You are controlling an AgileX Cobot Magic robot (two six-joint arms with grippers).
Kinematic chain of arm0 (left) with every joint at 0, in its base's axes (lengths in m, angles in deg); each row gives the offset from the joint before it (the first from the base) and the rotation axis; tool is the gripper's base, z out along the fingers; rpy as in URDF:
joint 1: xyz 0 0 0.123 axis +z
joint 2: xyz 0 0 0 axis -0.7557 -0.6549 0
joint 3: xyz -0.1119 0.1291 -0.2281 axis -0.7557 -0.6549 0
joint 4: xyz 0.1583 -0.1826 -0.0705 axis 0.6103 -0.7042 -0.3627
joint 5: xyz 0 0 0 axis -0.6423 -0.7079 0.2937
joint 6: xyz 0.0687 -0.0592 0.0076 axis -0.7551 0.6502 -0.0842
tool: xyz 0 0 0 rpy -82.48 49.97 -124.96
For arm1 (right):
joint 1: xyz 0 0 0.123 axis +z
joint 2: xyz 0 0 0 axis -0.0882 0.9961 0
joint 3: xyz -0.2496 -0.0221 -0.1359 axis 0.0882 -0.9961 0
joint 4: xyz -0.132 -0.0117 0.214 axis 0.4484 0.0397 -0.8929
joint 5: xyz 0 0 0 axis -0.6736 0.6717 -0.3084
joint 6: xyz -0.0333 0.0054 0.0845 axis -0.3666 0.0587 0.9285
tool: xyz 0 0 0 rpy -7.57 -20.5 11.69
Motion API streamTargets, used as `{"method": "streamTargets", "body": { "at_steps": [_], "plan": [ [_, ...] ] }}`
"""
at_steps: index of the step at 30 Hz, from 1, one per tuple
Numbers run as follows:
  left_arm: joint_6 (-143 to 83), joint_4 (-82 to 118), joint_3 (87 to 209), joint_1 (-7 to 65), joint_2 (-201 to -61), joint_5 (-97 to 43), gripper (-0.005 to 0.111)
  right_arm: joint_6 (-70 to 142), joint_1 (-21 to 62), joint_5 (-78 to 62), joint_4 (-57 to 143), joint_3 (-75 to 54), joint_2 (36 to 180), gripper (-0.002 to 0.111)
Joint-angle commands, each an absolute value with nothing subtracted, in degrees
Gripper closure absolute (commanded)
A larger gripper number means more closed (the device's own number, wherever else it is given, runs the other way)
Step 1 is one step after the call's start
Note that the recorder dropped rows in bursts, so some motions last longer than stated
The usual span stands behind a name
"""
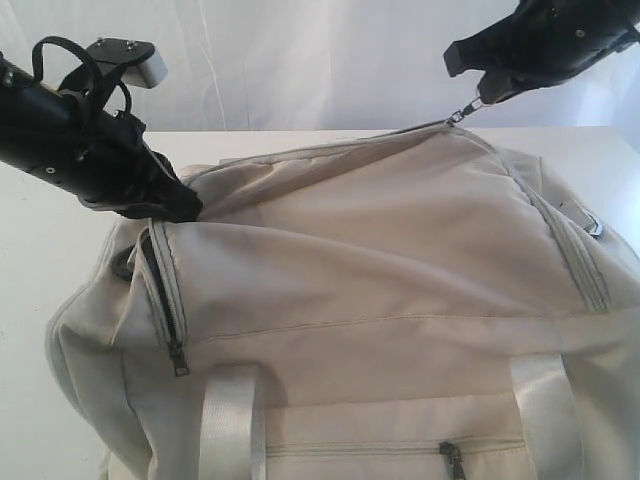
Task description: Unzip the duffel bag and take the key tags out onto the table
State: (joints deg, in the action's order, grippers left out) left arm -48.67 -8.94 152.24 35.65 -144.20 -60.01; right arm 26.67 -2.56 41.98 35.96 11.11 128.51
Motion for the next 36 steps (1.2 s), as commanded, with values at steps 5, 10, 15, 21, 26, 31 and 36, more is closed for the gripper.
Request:
{"method": "streamTargets", "body": {
  "at_steps": [5,10,15,21,26,31,36],
  "plan": [
    [-48.3,-5.8,151.3,35.8,-143.6,-63.4,0.106,27.0,-6.9,41.5,43.2,11.2,126.8,0.108],
    [-48.3,-5.8,151.3,35.8,-143.6,-63.4,0.106,27.0,-7.5,42.7,43.6,11.1,126.8,0.108],
    [-48.3,-5.8,151.3,35.8,-143.6,-63.4,0.106,27.0,-7.5,43.7,43.7,11.1,126.8,0.108],
    [-48.4,-5.8,151.3,35.8,-143.6,-63.0,0.103,27.0,-7.5,45.2,42.7,11.1,126.8,0.108],
    [-48.6,-5.8,151.3,35.8,-143.6,-63.1,0.079,27.0,-7.5,45.5,40.2,9.6,126.8,0.108],
    [-48.8,-5.8,151.3,35.8,-143.6,-63.0,0.051,26.8,-7.5,40.5,40.1,4.1,126.8,0.108],
    [-51.4,-5.8,151.3,35.8,-143.6,-63.0,0.042,26.1,-7.5,34.2,36.8,-0.3,126.8,0.108]
  ]
}}
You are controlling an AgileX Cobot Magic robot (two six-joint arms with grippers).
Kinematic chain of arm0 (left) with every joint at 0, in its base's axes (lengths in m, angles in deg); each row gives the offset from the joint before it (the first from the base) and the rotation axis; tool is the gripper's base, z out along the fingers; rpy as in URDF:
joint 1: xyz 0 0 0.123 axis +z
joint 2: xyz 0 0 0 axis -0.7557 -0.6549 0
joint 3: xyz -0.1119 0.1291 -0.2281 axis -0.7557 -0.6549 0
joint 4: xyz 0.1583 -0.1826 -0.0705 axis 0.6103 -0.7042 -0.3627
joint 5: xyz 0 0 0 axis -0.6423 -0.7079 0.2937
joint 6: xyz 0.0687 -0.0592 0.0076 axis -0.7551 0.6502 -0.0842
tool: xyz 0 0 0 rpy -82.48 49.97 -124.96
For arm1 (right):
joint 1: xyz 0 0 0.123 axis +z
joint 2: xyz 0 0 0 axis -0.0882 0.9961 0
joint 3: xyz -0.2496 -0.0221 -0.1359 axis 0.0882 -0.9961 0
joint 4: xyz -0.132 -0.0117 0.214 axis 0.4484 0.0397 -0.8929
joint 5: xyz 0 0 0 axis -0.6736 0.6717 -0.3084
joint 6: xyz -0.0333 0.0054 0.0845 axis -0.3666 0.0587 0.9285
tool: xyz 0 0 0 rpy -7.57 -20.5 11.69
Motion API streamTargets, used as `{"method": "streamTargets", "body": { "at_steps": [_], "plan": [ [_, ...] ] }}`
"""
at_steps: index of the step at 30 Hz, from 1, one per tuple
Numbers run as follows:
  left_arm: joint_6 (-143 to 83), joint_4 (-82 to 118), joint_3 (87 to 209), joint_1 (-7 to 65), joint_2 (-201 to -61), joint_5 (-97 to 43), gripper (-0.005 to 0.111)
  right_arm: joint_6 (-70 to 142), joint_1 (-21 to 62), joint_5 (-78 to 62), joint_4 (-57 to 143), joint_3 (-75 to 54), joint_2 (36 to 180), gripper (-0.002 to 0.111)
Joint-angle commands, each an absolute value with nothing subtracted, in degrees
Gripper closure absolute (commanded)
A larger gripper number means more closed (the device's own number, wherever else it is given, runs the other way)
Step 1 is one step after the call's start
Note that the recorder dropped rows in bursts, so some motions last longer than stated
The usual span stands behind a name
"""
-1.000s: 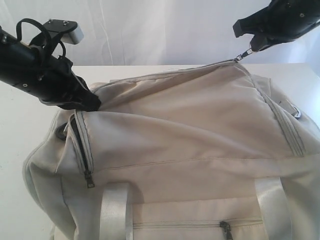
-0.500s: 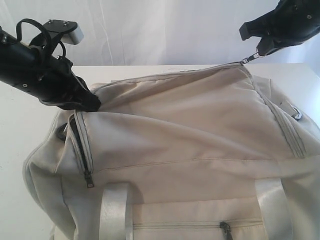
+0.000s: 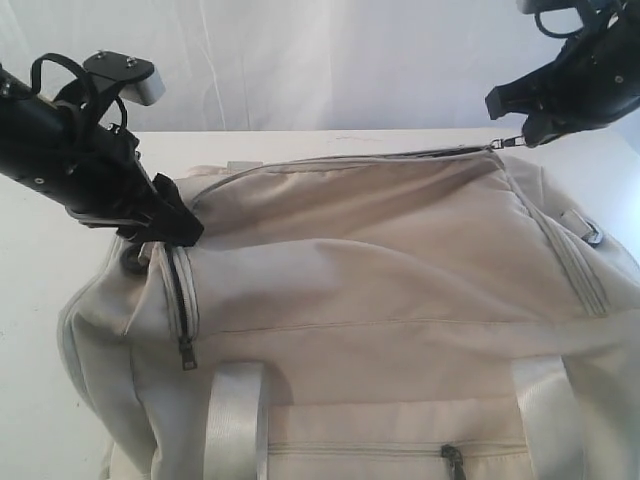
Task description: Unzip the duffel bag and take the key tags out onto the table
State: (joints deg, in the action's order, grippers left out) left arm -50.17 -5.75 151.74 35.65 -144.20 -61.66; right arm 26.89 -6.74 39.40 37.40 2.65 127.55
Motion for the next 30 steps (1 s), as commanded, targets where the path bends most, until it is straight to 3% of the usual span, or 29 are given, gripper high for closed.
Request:
{"method": "streamTargets", "body": {
  "at_steps": [1,10,19,30],
  "plan": [
    [-51.4,-5.8,151.3,35.8,-143.6,-62.9,0.042,25.6,-7.5,32.9,35.9,-0.9,126.8,0.108],
    [-53.3,-9.8,158.6,35.0,-143.6,-64.6,0.042,11.2,-7.2,29.7,19.2,-4.1,126.8,0.108],
    [-54.0,-9.4,169.1,24.4,-149.4,-63.9,0.042,11.1,-7.2,31.3,18.5,-4.1,126.8,0.108],
    [-60.2,-7.1,180.1,12.3,-165.9,-47.5,0.042,8.5,-7.2,31.9,18.8,-4.2,126.8,0.108]
  ]
}}
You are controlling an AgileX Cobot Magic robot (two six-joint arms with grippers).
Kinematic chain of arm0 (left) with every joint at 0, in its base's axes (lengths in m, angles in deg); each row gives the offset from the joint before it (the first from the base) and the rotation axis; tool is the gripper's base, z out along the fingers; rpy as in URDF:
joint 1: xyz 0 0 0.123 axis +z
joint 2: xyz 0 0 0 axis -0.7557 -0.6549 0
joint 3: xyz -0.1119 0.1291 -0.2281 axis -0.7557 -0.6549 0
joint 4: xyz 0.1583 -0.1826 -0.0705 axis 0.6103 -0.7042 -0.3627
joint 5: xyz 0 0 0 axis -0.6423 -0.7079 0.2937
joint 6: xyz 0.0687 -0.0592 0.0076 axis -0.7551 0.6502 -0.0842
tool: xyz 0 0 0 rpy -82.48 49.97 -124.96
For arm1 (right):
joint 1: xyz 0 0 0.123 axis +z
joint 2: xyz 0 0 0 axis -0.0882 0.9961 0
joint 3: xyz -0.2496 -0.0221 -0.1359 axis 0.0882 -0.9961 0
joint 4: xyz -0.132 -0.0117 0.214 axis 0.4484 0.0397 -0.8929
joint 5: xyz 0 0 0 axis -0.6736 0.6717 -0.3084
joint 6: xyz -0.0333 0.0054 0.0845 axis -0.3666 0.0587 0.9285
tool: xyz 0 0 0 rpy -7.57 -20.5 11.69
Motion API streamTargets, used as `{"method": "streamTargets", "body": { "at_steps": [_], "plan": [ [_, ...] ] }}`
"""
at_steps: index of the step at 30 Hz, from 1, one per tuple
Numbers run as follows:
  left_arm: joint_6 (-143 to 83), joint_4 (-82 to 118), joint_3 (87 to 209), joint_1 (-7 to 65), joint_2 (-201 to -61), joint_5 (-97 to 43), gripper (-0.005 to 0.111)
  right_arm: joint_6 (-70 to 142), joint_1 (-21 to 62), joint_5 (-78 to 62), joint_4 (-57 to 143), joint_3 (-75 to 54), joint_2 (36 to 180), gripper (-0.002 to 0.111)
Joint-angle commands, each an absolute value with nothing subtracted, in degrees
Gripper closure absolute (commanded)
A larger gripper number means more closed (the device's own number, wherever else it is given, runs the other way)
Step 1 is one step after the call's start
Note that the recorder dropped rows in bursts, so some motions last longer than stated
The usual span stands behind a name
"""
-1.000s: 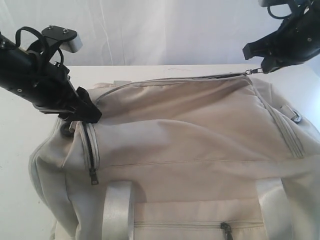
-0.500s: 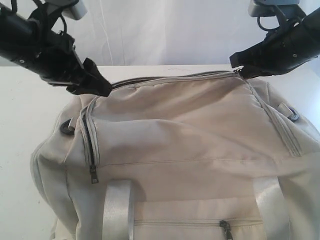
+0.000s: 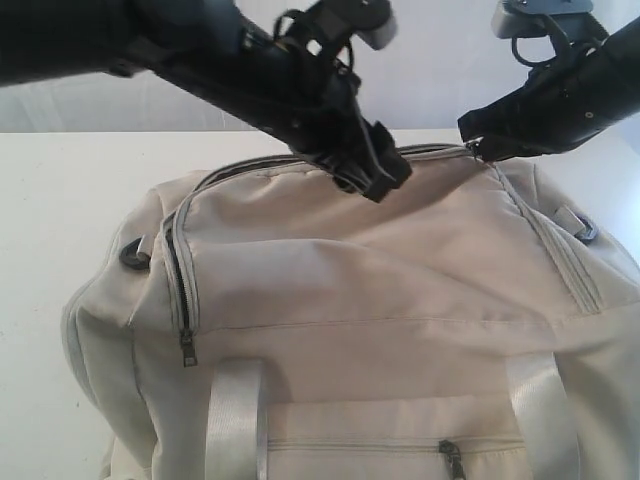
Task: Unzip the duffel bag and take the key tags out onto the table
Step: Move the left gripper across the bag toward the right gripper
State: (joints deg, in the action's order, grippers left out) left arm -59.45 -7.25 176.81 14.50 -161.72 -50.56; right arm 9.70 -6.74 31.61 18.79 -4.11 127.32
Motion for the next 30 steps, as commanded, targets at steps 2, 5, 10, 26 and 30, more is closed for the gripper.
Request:
{"method": "streamTargets", "body": {
  "at_steps": [2,5,10,26,30],
  "plan": [
    [-60.2,-6.0,181.7,11.8,-168.2,-45.9,0.042,8.5,-7.2,31.9,18.8,-4.2,126.8,0.108],
    [-60.2,-4.8,183.3,11.6,-171.0,-43.5,0.042,8.5,-7.2,31.9,18.9,-4.2,126.8,0.108],
    [-60.2,-4.7,184.7,11.6,-173.3,-41.9,0.042,8.5,-7.2,31.2,18.9,-4.2,126.8,0.108],
    [-59.7,-4.7,184.7,11.7,-173.5,-44.1,0.105,8.5,-7.2,31.4,18.9,-4.2,126.8,0.108],
    [-59.7,-4.7,184.7,12.0,-172.3,-47.1,0.107,8.5,-7.2,31.2,20.0,-4.2,126.8,0.108]
  ]
}}
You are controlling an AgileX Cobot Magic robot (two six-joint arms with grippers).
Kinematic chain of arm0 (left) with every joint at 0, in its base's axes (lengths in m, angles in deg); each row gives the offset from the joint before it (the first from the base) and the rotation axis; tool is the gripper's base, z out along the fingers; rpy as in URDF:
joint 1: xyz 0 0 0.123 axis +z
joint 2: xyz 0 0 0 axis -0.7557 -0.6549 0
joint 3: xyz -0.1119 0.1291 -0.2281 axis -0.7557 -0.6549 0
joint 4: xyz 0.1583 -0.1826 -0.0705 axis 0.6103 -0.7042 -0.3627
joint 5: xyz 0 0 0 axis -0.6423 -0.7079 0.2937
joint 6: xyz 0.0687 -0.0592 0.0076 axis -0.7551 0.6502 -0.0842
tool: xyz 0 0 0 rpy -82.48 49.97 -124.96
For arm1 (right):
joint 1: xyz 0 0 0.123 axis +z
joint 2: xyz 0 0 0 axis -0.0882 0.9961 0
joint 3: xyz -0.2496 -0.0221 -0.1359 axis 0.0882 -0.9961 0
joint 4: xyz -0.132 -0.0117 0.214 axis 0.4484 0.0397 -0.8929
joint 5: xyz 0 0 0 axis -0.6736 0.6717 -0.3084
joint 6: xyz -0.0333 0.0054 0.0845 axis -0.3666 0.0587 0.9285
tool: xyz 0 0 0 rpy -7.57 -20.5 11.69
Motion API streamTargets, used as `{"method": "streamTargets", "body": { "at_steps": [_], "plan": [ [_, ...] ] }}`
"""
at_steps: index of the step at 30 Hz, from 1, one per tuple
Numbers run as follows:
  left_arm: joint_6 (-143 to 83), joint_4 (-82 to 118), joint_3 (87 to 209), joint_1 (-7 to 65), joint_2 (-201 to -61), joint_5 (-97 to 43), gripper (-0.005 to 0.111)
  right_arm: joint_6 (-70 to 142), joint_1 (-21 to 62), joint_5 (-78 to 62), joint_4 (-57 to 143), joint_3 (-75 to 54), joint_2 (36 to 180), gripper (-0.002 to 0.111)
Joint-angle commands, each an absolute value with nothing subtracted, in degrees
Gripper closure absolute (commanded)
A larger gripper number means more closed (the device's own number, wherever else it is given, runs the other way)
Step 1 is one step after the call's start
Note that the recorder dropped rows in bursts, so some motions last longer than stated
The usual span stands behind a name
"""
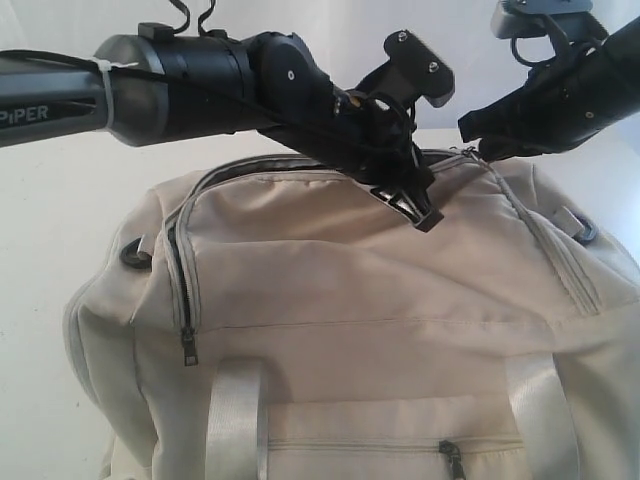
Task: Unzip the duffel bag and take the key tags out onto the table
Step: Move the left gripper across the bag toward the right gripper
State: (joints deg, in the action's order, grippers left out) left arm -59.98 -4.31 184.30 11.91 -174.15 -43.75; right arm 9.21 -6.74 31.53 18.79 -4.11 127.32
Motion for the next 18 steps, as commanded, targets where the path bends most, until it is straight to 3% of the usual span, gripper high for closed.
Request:
{"method": "streamTargets", "body": {
  "at_steps": [1,18],
  "plan": [
    [-59.7,-4.2,184.7,12.0,-172.2,-47.7,0.107,8.5,-7.2,31.2,20.2,-4.2,126.8,0.108],
    [-52.4,-3.4,184.7,16.3,-171.6,-53.8,0.107,15.1,-7.2,34.2,30.9,-4.2,123.8,0.108]
  ]
}}
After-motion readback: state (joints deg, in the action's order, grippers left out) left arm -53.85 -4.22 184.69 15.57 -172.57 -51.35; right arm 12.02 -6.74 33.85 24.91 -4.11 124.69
